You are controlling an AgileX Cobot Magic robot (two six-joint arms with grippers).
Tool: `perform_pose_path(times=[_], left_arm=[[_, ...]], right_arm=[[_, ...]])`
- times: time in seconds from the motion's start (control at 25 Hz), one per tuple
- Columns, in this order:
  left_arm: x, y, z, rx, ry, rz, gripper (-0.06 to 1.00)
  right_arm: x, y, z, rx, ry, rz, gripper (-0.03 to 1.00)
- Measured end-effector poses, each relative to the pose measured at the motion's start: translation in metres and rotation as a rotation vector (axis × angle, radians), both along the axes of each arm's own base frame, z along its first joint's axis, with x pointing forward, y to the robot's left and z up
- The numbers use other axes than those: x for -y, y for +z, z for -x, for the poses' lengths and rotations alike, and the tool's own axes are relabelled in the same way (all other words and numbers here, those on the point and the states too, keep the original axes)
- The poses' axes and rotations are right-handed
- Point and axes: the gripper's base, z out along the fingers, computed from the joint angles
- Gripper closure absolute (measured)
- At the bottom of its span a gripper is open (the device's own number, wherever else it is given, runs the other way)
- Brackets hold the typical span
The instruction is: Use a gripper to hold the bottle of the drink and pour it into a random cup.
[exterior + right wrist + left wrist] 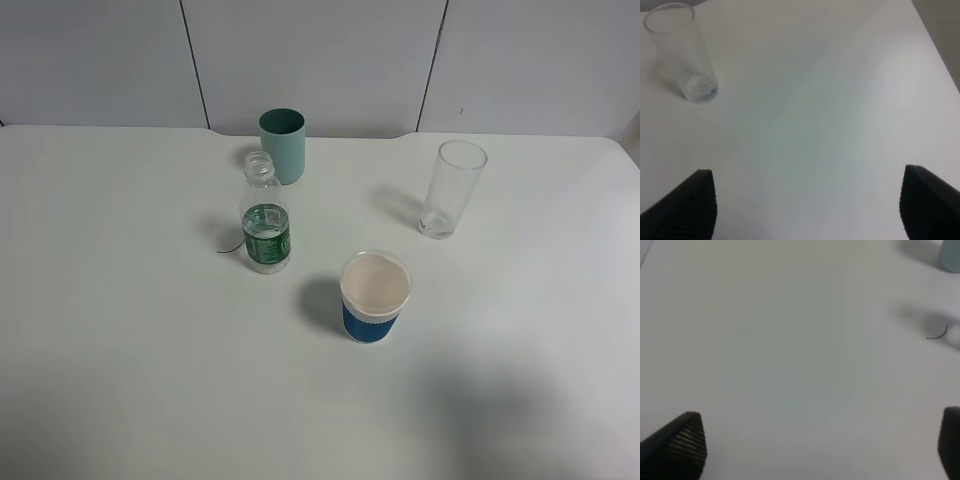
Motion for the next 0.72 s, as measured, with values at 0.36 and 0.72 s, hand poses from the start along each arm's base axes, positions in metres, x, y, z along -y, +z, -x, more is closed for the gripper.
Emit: perform_pose_path(times=[0.36, 0.72], left_arm=[[0.0, 0.0, 0.0, 0.0, -0.001, -0.001, 0.02], [0.0, 0.0, 0.0, 0.0, -0.001, -0.001, 0.02]], right_arm=[[0.0, 0.0, 0.0, 0.0, 0.0, 0.0, 0.22], [0.0, 0.0, 0.0, 0.0, 0.0, 0.0, 0.22]])
